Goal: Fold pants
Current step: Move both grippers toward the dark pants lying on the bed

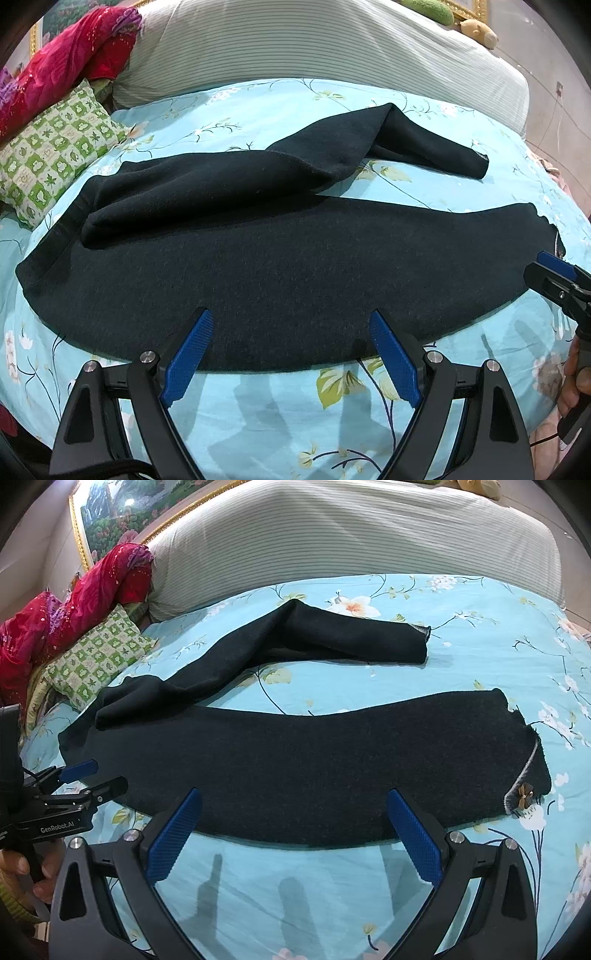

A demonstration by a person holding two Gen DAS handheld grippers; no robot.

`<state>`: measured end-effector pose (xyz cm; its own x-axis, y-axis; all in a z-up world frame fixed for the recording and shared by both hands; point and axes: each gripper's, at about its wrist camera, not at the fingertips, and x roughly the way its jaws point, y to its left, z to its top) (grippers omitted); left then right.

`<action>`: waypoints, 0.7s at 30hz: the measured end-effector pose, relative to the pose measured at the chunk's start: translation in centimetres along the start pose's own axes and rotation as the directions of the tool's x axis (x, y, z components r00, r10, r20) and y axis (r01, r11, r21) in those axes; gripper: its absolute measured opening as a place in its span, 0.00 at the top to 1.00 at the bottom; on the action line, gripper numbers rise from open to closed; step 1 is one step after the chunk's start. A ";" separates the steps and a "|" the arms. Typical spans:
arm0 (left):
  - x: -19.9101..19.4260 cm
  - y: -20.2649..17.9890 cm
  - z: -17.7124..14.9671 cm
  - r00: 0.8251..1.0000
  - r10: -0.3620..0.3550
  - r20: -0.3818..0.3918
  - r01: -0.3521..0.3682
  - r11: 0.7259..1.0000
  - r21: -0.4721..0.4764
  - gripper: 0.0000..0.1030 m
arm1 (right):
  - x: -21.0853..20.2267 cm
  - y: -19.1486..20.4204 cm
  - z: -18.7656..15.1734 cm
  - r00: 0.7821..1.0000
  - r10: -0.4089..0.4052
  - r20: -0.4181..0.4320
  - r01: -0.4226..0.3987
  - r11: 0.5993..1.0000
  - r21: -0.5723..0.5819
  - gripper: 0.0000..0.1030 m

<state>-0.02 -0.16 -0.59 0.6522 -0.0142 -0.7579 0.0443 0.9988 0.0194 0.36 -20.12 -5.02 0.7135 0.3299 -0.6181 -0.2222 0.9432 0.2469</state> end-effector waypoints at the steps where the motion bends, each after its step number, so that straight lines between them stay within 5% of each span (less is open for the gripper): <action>1: 0.0 0.0 0.0 1.000 0.001 0.000 -0.001 1.000 0.000 0.15 | -0.1 0.1 0.0 1.000 0.001 0.001 -0.001 1.000 0.001 0.02; 21: 0.2 -0.4 0.2 1.000 -0.020 -0.009 0.020 1.000 0.008 0.15 | 0.2 -0.8 0.5 0.999 0.037 -0.016 -0.037 0.998 0.042 0.02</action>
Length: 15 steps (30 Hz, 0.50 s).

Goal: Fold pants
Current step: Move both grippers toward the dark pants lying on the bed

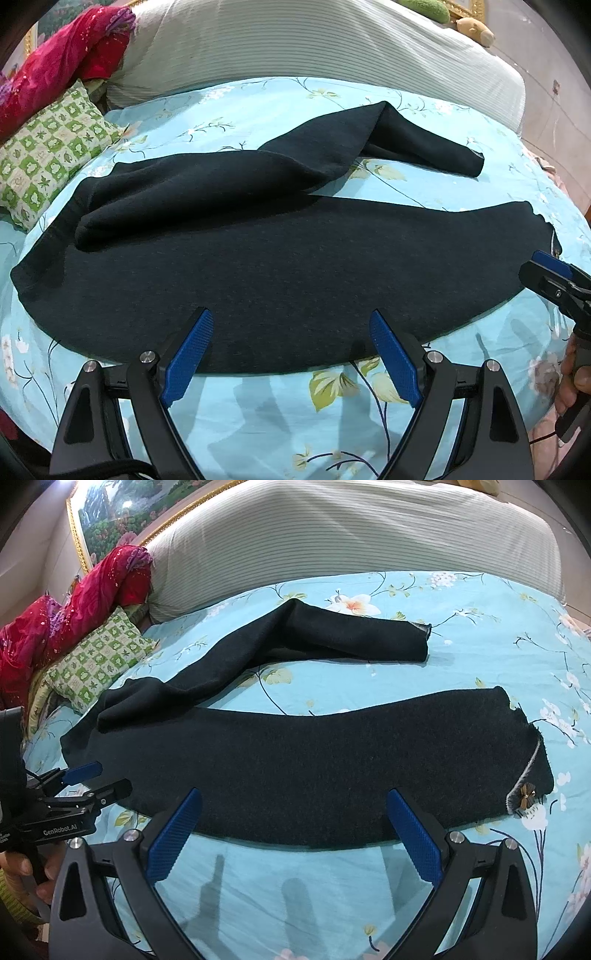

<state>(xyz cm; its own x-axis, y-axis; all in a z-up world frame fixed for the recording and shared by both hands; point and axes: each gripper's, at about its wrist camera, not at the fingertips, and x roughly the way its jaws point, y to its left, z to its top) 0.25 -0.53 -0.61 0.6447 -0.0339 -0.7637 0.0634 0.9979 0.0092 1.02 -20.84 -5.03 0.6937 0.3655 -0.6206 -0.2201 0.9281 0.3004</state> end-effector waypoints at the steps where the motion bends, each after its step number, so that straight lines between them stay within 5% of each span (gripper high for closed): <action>1: 0.0 -0.1 0.0 1.000 -0.001 -0.001 0.001 1.000 0.002 0.15 | 0.0 0.0 0.0 1.000 0.004 -0.003 -0.004 1.000 0.005 0.02; 15: 0.1 -0.3 0.9 1.000 -0.008 0.007 0.008 1.000 0.018 0.15 | -0.2 -0.4 0.5 1.000 -0.013 -0.003 0.013 1.000 -0.002 0.02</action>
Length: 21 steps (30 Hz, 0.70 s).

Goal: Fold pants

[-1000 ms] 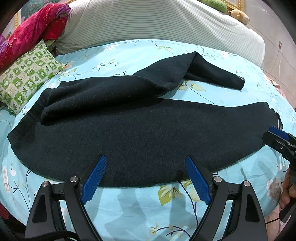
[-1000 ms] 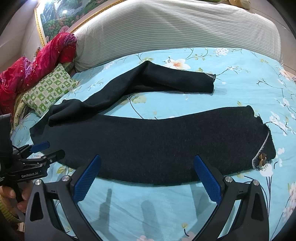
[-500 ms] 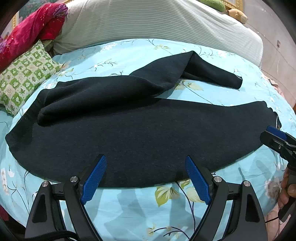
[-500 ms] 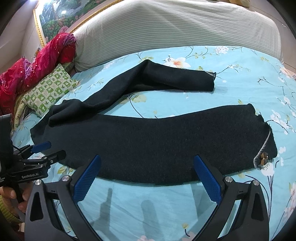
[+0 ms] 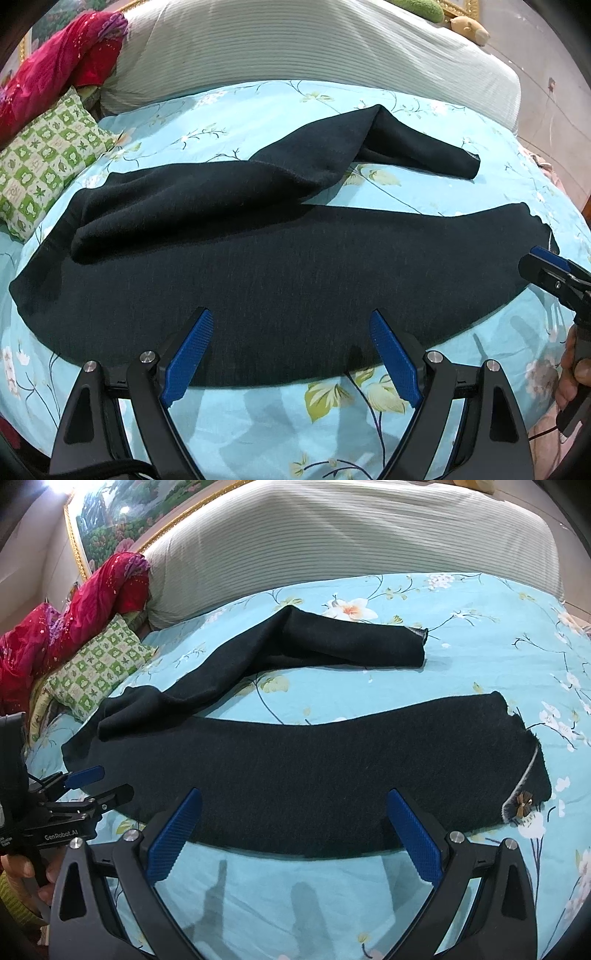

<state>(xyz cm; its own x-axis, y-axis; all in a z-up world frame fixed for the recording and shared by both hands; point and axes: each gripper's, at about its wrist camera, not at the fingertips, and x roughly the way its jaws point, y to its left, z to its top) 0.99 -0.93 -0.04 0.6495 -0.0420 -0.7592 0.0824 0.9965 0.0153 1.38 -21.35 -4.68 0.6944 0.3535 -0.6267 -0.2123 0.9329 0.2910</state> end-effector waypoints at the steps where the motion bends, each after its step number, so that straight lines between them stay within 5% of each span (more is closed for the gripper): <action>1: 0.1 0.0 0.1 1.000 0.000 0.000 0.000 1.000 0.001 0.15 | 0.0 -0.1 0.1 1.000 -0.007 -0.001 0.007 1.000 -0.002 0.02; 9: 0.4 -0.2 1.0 1.000 0.003 -0.003 -0.003 1.000 0.005 0.15 | -0.2 -1.3 0.8 0.998 0.015 0.067 -0.017 0.999 0.032 0.02; 21: 2.8 -1.4 4.9 0.998 0.057 -0.030 -0.055 0.996 0.070 0.15 | 0.6 -2.3 2.9 0.999 0.003 0.033 -0.005 0.999 0.043 0.02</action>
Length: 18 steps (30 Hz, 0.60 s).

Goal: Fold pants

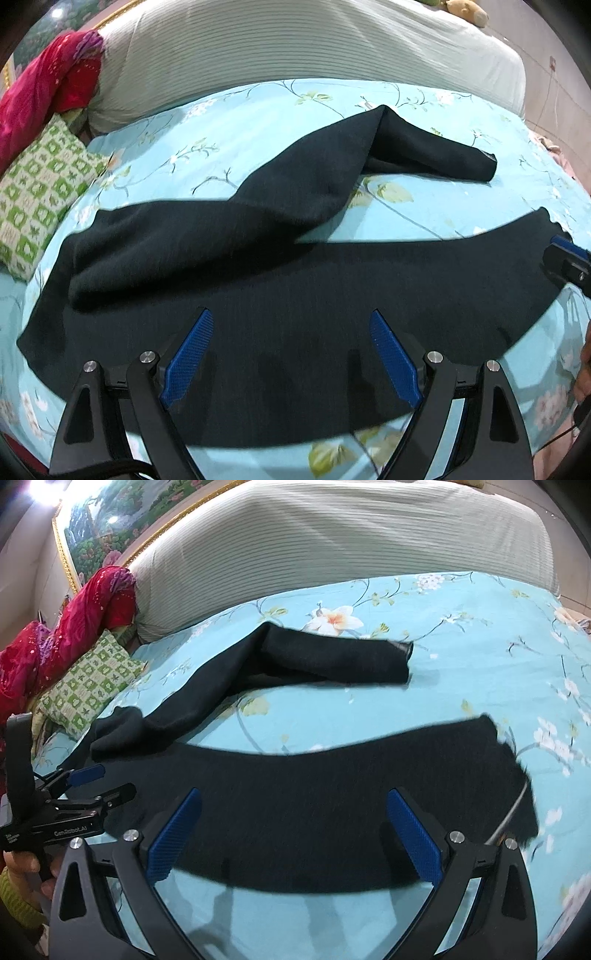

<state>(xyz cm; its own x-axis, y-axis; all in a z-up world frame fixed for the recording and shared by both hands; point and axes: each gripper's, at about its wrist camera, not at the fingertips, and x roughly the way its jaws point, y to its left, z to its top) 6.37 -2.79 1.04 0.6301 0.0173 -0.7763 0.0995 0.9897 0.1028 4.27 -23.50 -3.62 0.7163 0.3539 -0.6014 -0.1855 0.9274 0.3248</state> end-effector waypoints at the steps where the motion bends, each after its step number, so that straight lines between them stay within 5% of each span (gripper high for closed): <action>1: 0.3 -0.1 0.5 1.000 0.000 -0.001 0.000 1.000 0.003 0.15 | 0.2 -0.2 0.5 1.000 -0.005 -0.005 0.005 1.000 0.002 0.02; 8: 2.5 -1.2 4.5 1.000 -0.024 -0.013 0.024 1.000 0.015 0.15 | 2.2 -2.9 4.9 0.999 -0.012 -0.040 0.014 0.999 0.044 0.02; 18: 8.1 -4.1 9.0 0.995 0.076 -0.070 -0.066 0.988 0.141 0.15 | 6.8 -6.6 10.7 0.993 -0.029 -0.117 0.034 0.999 0.042 0.02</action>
<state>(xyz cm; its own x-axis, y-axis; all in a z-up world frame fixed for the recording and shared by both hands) 18.05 -7.95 -0.08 0.5808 0.1027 -0.8076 0.1655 0.9564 0.2406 17.58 -28.57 -2.01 0.6376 0.3387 -0.6920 -0.1324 0.9330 0.3347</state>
